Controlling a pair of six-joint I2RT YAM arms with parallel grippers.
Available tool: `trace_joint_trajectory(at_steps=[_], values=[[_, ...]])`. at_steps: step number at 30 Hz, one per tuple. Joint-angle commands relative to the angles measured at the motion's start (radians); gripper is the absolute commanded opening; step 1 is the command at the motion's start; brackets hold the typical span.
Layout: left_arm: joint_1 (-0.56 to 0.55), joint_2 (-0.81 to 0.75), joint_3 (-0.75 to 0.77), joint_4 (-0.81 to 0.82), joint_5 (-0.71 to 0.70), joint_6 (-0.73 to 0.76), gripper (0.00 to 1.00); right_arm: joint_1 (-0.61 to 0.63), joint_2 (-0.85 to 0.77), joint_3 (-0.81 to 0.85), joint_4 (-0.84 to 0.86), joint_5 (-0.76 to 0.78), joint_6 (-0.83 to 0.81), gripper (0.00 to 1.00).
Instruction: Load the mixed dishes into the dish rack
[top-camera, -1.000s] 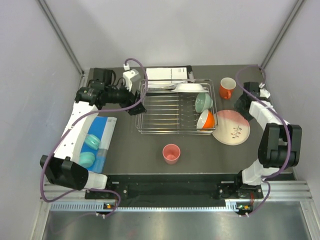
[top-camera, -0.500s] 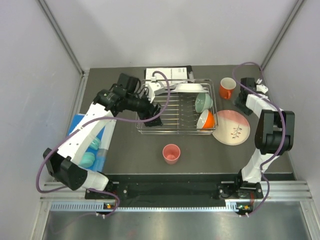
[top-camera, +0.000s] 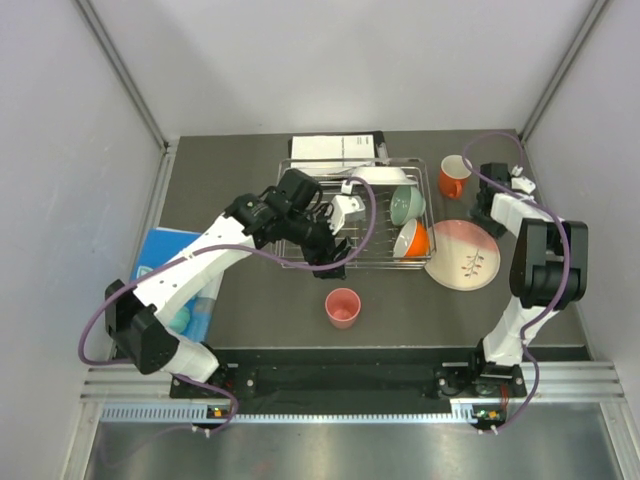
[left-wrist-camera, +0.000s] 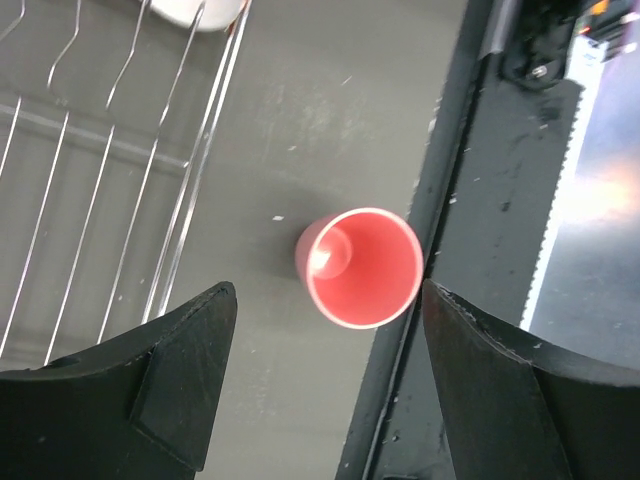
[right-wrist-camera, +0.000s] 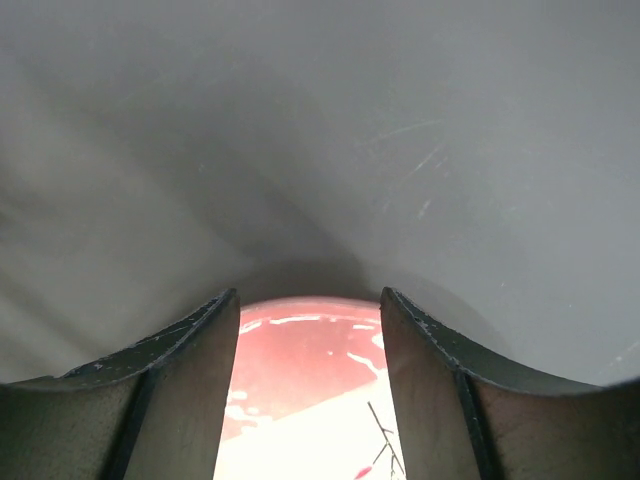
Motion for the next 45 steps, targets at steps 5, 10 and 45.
trace_joint_trajectory(at_steps=[5,10,45], values=[[0.002,-0.033,-0.077,0.074,-0.098,0.043,0.78,-0.019,0.051,0.003,0.057,0.008,-0.018,0.57],[0.001,-0.025,-0.072,0.090,-0.083,0.027,0.78,0.000,0.025,-0.038,0.060,-0.025,-0.014,0.56],[-0.139,0.102,0.021,0.121,-0.057,-0.005,0.77,0.399,-0.616,-0.354,-0.210,0.016,0.115,0.60]])
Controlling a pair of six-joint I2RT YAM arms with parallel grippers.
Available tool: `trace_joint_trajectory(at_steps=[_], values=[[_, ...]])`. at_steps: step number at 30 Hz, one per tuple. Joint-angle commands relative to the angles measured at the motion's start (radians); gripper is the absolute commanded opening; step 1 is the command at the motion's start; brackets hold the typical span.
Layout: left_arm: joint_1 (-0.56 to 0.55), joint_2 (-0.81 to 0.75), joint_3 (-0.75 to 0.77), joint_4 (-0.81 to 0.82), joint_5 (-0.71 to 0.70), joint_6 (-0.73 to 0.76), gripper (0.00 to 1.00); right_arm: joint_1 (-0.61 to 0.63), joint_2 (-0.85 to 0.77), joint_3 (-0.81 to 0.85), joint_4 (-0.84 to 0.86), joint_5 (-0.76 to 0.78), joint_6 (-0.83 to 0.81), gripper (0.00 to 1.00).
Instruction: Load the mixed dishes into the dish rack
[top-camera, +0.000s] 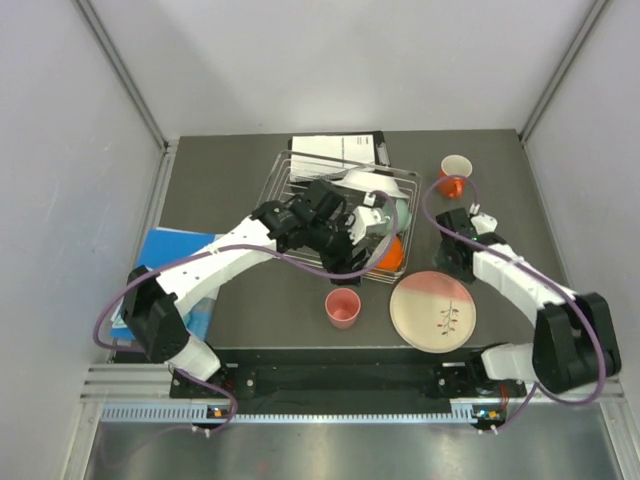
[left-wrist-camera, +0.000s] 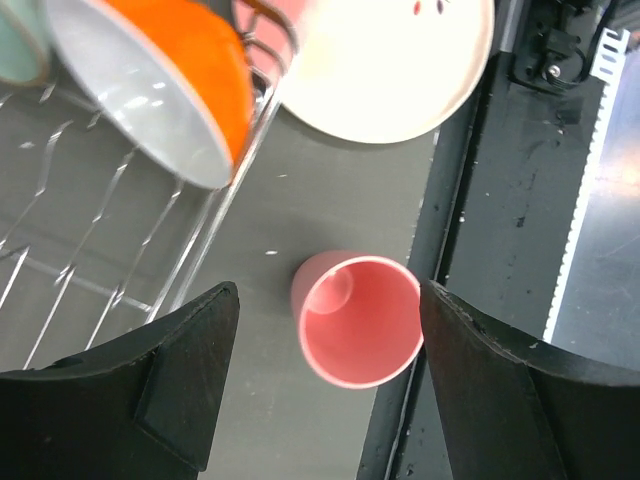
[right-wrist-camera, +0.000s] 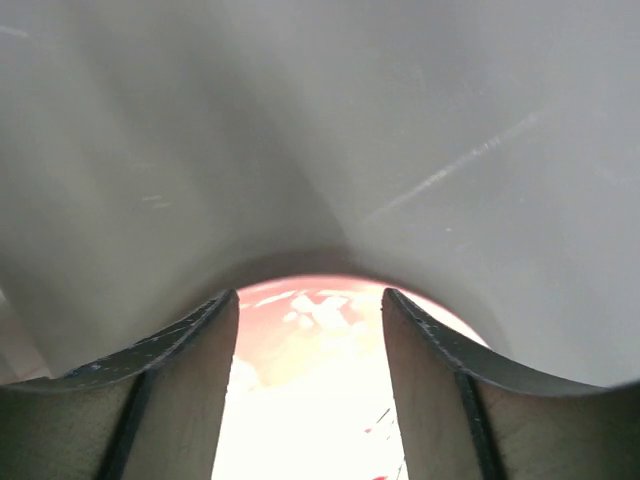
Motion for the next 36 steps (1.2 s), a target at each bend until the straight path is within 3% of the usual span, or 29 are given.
trace_joint_trajectory(at_steps=[1,5,9,13,16,21,26,32,36], values=[[-0.060,0.032,0.047,0.022,0.003,0.007,0.77,0.025,-0.188,0.069,-0.018,0.020,-0.006,0.61],[-0.113,0.065,0.075,0.019,-0.015,0.016,0.77,0.024,-0.256,0.130,-0.060,0.023,-0.025,0.61],[-0.163,0.102,0.098,0.025,-0.017,-0.022,0.77,0.024,-0.244,0.173,-0.226,0.076,0.013,0.62],[-0.192,0.158,0.083,0.079,-0.011,-0.098,0.78,0.024,-0.260,0.082,-0.279,0.063,0.115,0.61],[-0.197,0.200,0.080,0.076,0.030,-0.149,0.77,0.024,-0.357,-0.006,-0.229,0.017,0.150,0.60],[-0.196,0.188,0.034,0.097,0.024,-0.152,0.75,0.025,-0.576,-0.089,-0.034,-0.115,0.061,0.55],[-0.196,0.192,0.001,0.150,-0.022,-0.122,0.75,0.025,-0.512,-0.015,-0.121,-0.097,0.038,0.55],[-0.183,0.313,0.116,0.147,-0.068,-0.060,0.75,0.027,-0.556,-0.006,-0.281,0.003,0.136,0.57],[-0.168,0.443,0.297,0.079,-0.086,-0.031,0.74,0.027,-0.587,-0.017,-0.334,0.016,0.168,0.58]])
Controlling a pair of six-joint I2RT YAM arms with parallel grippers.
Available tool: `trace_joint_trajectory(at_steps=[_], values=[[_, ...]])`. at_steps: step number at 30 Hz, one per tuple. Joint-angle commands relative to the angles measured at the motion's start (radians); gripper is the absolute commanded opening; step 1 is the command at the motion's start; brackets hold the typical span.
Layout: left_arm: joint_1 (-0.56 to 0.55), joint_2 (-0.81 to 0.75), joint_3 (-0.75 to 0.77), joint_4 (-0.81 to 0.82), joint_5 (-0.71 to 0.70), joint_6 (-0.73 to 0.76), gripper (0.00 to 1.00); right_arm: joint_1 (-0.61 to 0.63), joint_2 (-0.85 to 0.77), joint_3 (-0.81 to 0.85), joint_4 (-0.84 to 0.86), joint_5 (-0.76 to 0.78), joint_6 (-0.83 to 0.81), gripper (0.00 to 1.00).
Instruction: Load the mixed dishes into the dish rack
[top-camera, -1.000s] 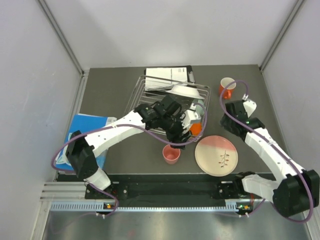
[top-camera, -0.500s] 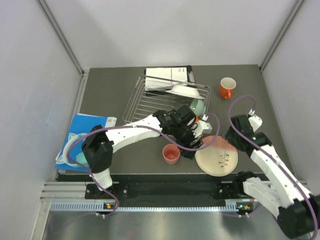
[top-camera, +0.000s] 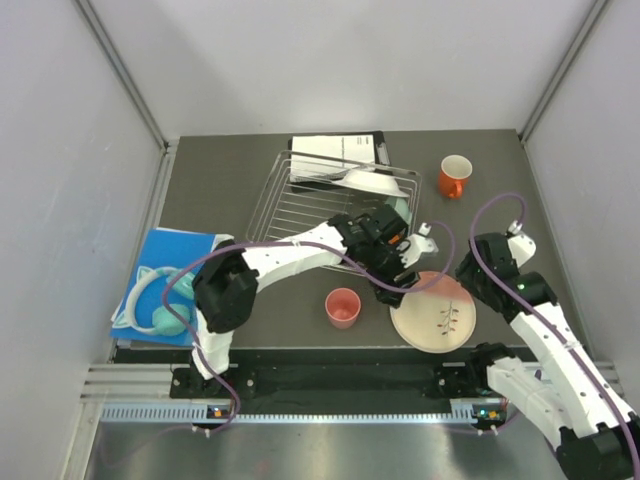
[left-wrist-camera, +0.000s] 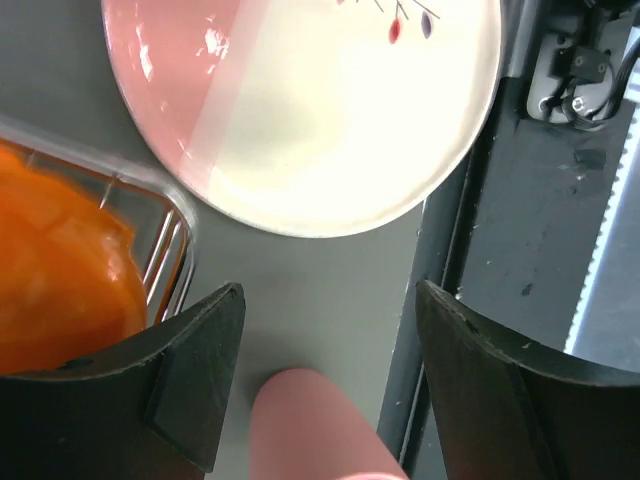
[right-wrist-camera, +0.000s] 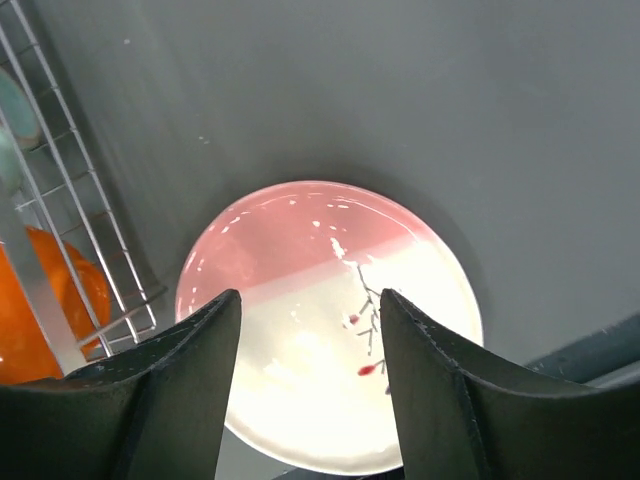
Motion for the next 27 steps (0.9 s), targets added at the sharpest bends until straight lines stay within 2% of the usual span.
trace_joint_trajectory(at_steps=[1,7,11,15,19,23,27], values=[[0.023,0.106,0.174,-0.030,-0.026,0.052,0.74,0.014,-0.036,0.032,-0.099,0.057,0.055,0.58],[0.095,0.209,0.294,-0.034,-0.025,0.043,0.74,0.013,-0.056,0.032,-0.136,0.068,0.059,0.59],[0.104,0.236,0.329,-0.011,-0.022,0.036,0.74,0.013,-0.064,0.017,-0.141,0.079,0.065,0.59],[0.089,0.214,0.339,-0.033,0.058,0.000,0.74,0.013,-0.017,0.015,-0.198,0.111,0.088,0.60],[0.063,0.126,0.242,-0.058,0.069,0.003,0.74,0.013,0.034,0.026,-0.233,0.110,0.090,0.62],[0.063,0.046,0.078,-0.057,0.035,0.017,0.74,0.014,0.075,0.019,-0.248,0.079,0.104,0.61],[0.063,0.043,0.000,-0.044,0.021,0.023,0.74,0.027,0.112,0.003,-0.257,0.068,0.116,0.63]])
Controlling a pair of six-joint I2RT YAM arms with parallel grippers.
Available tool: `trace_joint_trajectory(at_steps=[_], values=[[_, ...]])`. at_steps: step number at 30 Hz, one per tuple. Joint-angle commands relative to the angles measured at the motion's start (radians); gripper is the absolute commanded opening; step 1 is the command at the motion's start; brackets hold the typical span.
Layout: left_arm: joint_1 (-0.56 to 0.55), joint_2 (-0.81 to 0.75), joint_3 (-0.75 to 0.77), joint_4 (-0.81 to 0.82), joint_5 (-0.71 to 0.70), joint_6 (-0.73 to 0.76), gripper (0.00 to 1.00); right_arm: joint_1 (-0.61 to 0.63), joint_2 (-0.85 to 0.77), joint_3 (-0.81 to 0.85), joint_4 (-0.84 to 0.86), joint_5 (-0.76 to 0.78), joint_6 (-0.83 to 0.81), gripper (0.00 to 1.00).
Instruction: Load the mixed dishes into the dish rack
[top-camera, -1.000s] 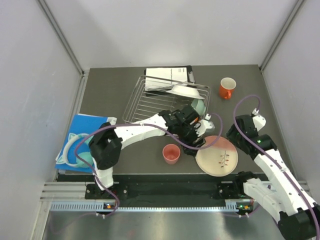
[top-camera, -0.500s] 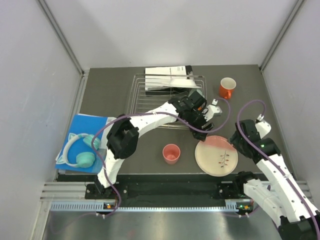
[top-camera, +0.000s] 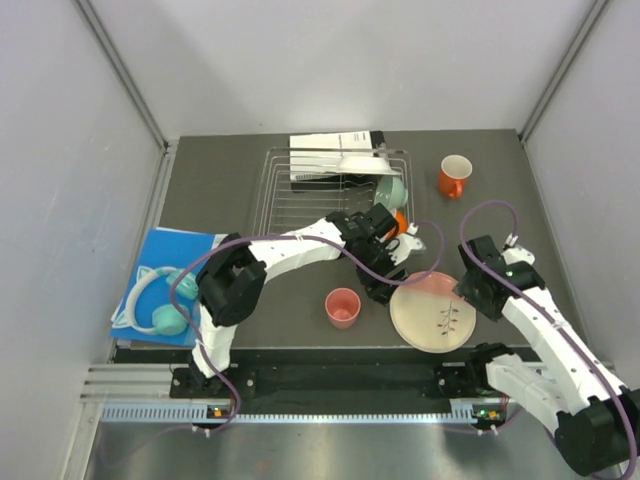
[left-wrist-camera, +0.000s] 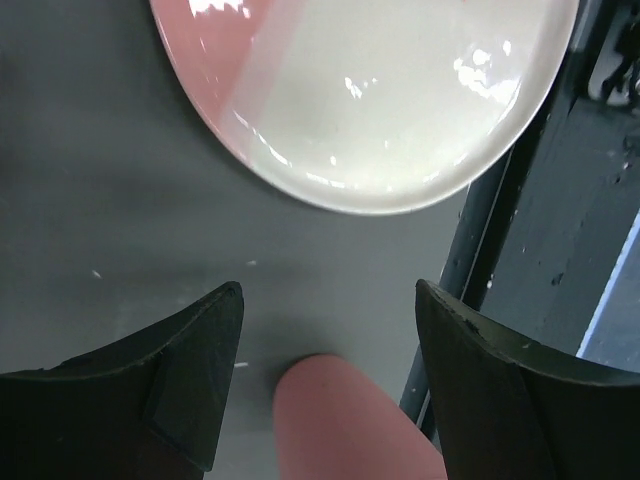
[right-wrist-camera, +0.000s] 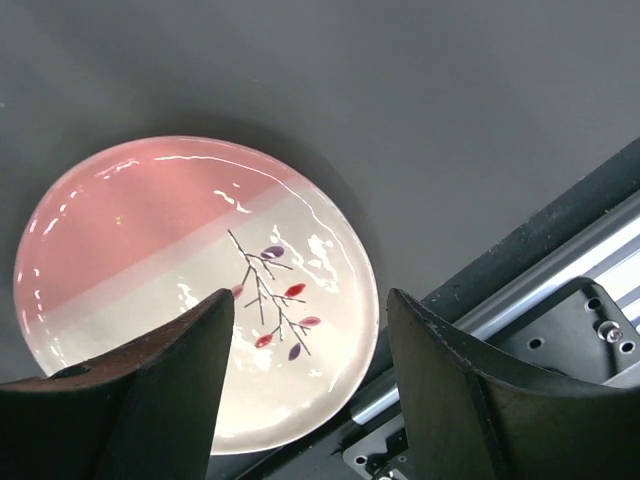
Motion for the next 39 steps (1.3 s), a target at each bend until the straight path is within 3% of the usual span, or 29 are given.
trace_joint_trajectory(at_steps=[1,6,9,14,25,29,39], values=[[0.000,-0.049,-0.063,0.022,-0.015,0.015,0.74,0.028,0.033,0.003,-0.031,-0.007,0.031,0.64],[0.000,-0.001,-0.038,0.060,-0.001,0.000,0.73,0.049,0.076,0.004,-0.048,0.005,0.052,0.73],[-0.002,0.000,-0.030,0.113,0.013,-0.019,0.73,0.055,0.097,0.009,-0.068,0.006,0.060,0.86],[0.001,0.034,-0.017,0.180,-0.003,-0.050,0.73,0.049,0.180,0.024,-0.065,-0.009,0.082,0.90],[0.001,0.178,0.106,0.197,-0.111,-0.112,0.73,0.049,0.352,0.030,0.062,0.014,0.103,0.91],[0.001,0.195,0.095,0.202,-0.128,-0.106,0.74,0.048,0.375,-0.006,0.125,-0.058,0.109,0.89],[0.001,0.192,0.020,0.186,-0.231,-0.051,0.73,0.048,0.240,-0.155,0.260,-0.113,0.235,0.88]])
